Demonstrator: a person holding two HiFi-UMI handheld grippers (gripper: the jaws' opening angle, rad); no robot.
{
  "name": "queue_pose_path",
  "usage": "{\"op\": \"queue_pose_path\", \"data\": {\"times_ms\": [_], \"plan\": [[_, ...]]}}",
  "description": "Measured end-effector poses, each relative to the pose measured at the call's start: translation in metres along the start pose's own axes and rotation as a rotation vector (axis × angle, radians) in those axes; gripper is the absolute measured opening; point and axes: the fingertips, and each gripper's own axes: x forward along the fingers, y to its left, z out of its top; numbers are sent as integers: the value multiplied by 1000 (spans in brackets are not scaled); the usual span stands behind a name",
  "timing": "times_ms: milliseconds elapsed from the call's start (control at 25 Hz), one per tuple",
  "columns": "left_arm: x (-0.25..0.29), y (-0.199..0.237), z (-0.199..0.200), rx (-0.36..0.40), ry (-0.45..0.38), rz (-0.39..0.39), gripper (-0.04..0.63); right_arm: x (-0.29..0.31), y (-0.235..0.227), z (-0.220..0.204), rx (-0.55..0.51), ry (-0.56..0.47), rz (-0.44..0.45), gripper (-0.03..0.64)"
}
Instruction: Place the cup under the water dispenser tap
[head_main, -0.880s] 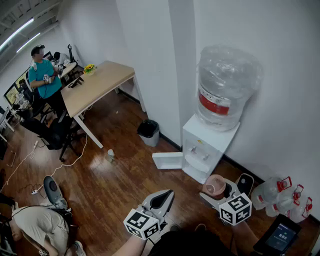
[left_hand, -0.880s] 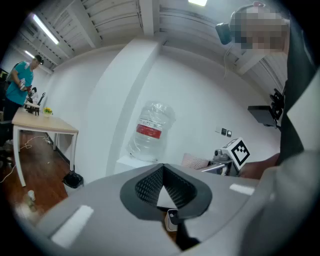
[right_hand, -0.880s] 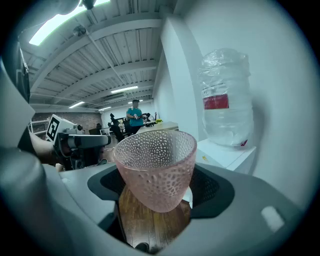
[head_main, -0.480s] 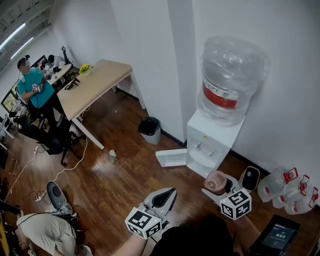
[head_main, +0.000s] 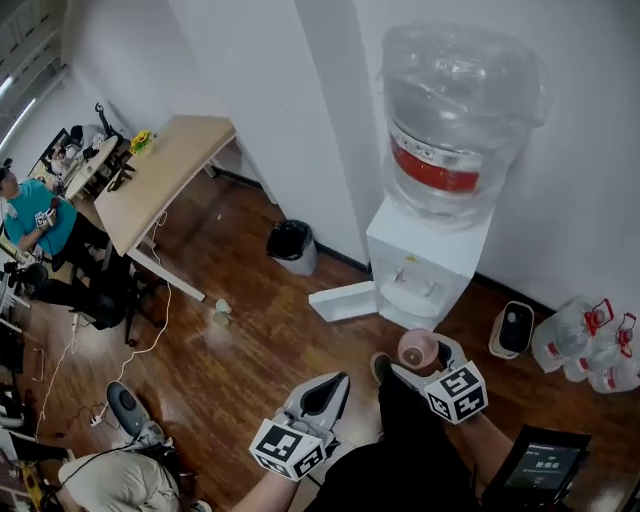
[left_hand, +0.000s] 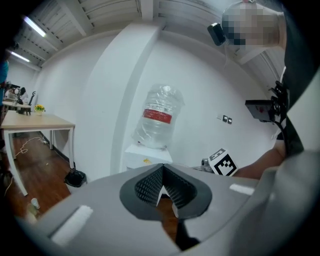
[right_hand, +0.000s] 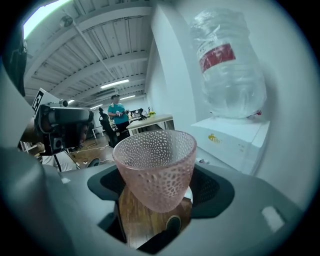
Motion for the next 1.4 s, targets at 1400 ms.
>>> {"op": "queue_pose_path", "data": {"times_ms": [1400], "plan": [[180,182,-152,-118,220,82,0,279,-186,-173,97,81,-118,377]]}}
